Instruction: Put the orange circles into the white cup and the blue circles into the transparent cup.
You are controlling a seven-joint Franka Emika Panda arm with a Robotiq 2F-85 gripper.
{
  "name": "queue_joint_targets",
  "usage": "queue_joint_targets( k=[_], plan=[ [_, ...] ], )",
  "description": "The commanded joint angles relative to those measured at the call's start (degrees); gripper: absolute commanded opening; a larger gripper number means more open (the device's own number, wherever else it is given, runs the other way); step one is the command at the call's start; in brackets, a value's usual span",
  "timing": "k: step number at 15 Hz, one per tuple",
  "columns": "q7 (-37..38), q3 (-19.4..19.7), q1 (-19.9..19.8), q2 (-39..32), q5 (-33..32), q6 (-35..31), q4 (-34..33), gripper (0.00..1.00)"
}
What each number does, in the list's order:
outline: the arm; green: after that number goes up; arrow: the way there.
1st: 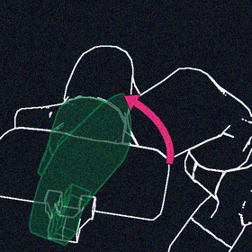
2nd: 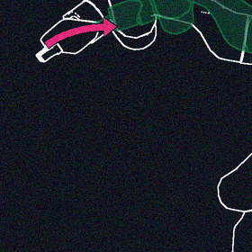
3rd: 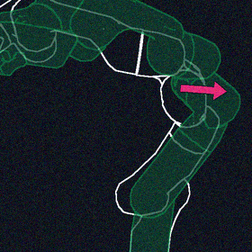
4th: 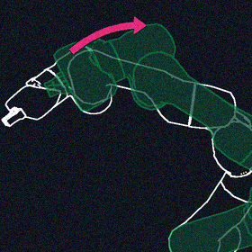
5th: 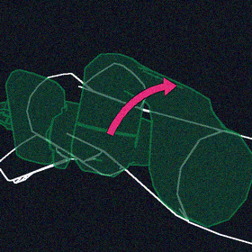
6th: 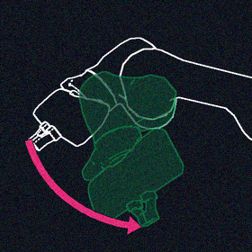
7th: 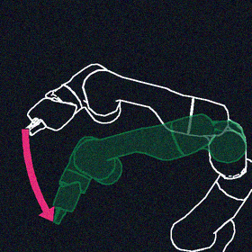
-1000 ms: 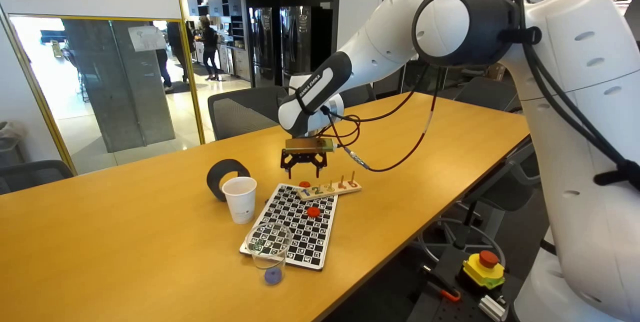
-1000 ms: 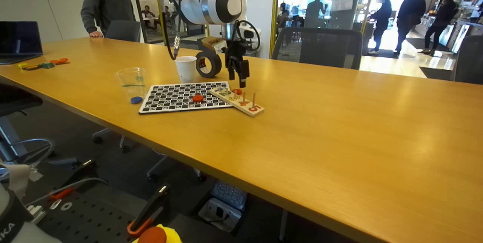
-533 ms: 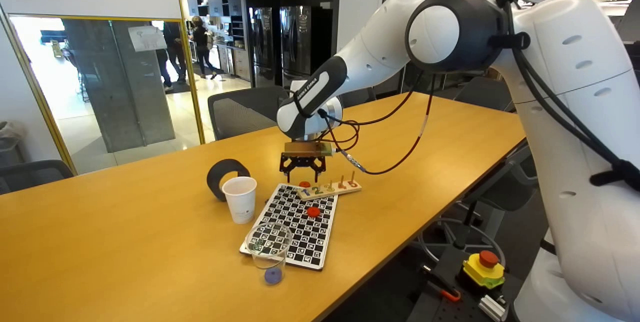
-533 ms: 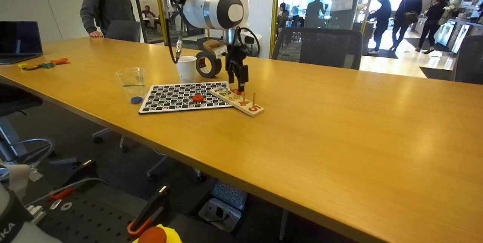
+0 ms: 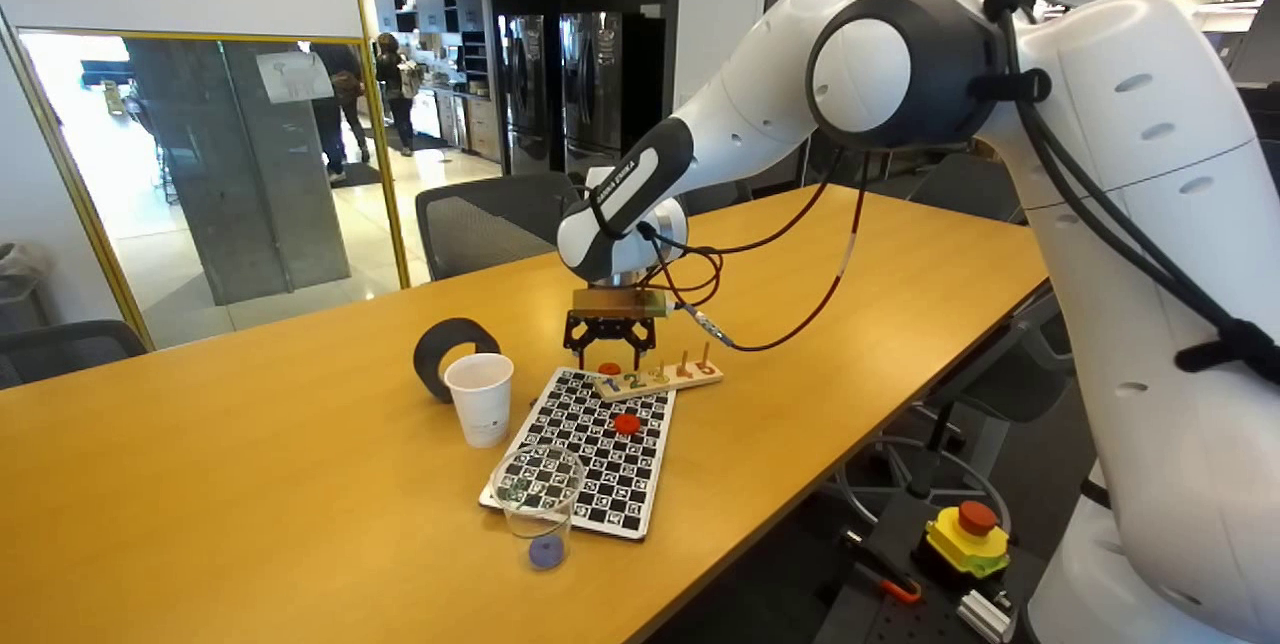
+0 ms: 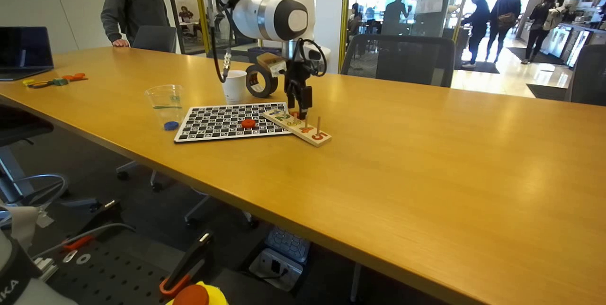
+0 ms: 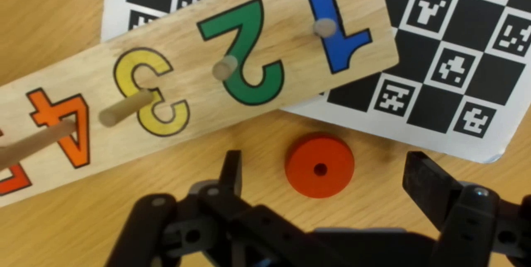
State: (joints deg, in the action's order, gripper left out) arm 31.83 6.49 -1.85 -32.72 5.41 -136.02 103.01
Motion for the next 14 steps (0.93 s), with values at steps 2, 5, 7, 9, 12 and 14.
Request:
queue_joint_targets(
  k=[2, 5, 7, 9, 12, 14],
  plan=[
    [-1.0, 0.4, -0.2, -0.7, 1.7, 1.6, -1.5, 1.00],
    [-1.0, 0.4, -0.3, -0.7, 1.8, 2.0, -1.6, 1.00],
    [-1.3, 0.0, -0.7, -0.6, 2.5, 2.2, -1.5, 0.75],
    [-1.3, -0.2, -1.0, -0.4, 3.6, 3.1, -1.6, 0.66],
    [-1.2, -0.1, -1.2, -0.3, 4.1, 4.8, -2.1, 0.42],
    [-1.2, 0.0, -1.3, -0.3, 4.0, 6.0, -2.6, 0.29]
  ],
)
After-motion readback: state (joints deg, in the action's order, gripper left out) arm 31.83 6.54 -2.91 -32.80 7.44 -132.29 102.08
